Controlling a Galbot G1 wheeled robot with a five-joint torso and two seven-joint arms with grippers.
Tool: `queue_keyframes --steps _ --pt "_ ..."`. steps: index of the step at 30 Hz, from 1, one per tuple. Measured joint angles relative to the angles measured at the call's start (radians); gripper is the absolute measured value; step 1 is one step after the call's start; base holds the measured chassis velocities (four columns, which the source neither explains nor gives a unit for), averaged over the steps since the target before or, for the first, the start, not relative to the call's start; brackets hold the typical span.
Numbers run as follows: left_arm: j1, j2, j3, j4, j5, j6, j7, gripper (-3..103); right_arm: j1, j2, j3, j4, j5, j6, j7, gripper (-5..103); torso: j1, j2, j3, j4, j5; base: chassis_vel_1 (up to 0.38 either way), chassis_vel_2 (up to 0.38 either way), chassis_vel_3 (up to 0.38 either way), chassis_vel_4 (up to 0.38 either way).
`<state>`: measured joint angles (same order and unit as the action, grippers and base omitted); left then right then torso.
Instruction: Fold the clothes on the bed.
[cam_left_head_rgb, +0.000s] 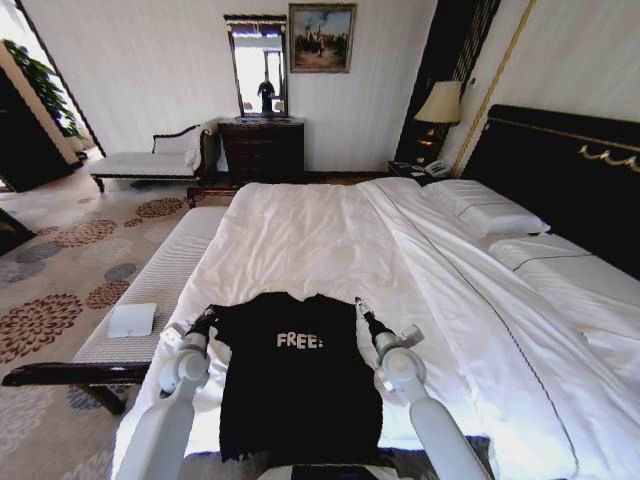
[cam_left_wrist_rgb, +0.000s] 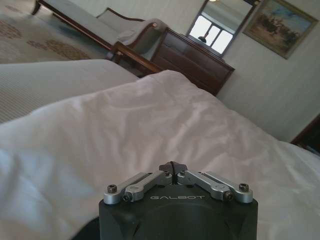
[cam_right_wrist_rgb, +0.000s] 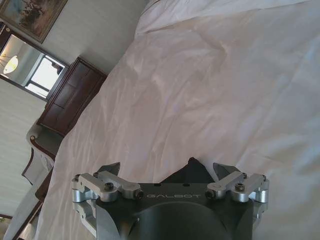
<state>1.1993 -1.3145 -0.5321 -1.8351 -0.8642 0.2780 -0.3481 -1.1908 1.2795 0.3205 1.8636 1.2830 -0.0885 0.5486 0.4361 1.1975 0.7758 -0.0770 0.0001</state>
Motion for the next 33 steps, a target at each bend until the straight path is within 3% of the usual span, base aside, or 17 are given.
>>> queue_keyframes --steps 9,21,24,26,28,29,33 --pt "-0.058 -0.116 0.141 0.033 0.043 -0.003 0.006 0 -0.01 -0.032 -0.002 0.011 -0.006 -0.002 0.001 100 0.0 0.0 0.0 -0.0002 0.0 0.0 0.0 0.0 0.0" --pt "-0.06 -0.187 0.21 0.148 0.14 -0.006 0.004 -3 -0.04 -0.036 0.009 0.018 -0.012 -0.002 -0.004 100 0.0 0.0 0.0 -0.0003 0.0 0.0 0.0 0.0 0.0" --pt "-0.021 -0.191 0.204 0.119 0.15 0.012 -0.001 11 -0.041 -0.032 0.007 0.019 -0.013 -0.002 -0.005 100 0.0 0.0 0.0 -0.0002 -0.0001 0.0 0.0 0.0 0.0" --pt "-0.011 -0.191 0.199 0.107 0.146 0.02 -0.003 11 -0.042 -0.031 0.006 0.019 -0.013 -0.002 -0.005 100 0.0 0.0 0.0 -0.0002 0.0 0.0 0.0 0.0 0.0" --pt "0.041 -0.195 0.155 0.031 0.082 0.063 -0.019 23 -0.041 -0.025 0.0 0.021 -0.014 -0.002 -0.006 100 0.0 0.0 0.0 -0.0001 -0.0001 0.0 0.0 0.0 0.0" --pt "0.041 -0.195 0.155 0.031 0.082 0.063 -0.019 23 -0.041 -0.025 0.0 0.021 -0.014 -0.002 -0.006 100 0.0 0.0 0.0 -0.0001 -0.0001 0.0 0.0 0.0 0.0" --pt "0.075 -0.204 0.041 -0.032 -0.06 0.088 -0.042 44 -0.044 -0.017 -0.002 0.023 -0.017 -0.002 -0.006 100 0.0 0.0 0.0 0.0 -0.0001 0.0 0.0 0.0 0.0"
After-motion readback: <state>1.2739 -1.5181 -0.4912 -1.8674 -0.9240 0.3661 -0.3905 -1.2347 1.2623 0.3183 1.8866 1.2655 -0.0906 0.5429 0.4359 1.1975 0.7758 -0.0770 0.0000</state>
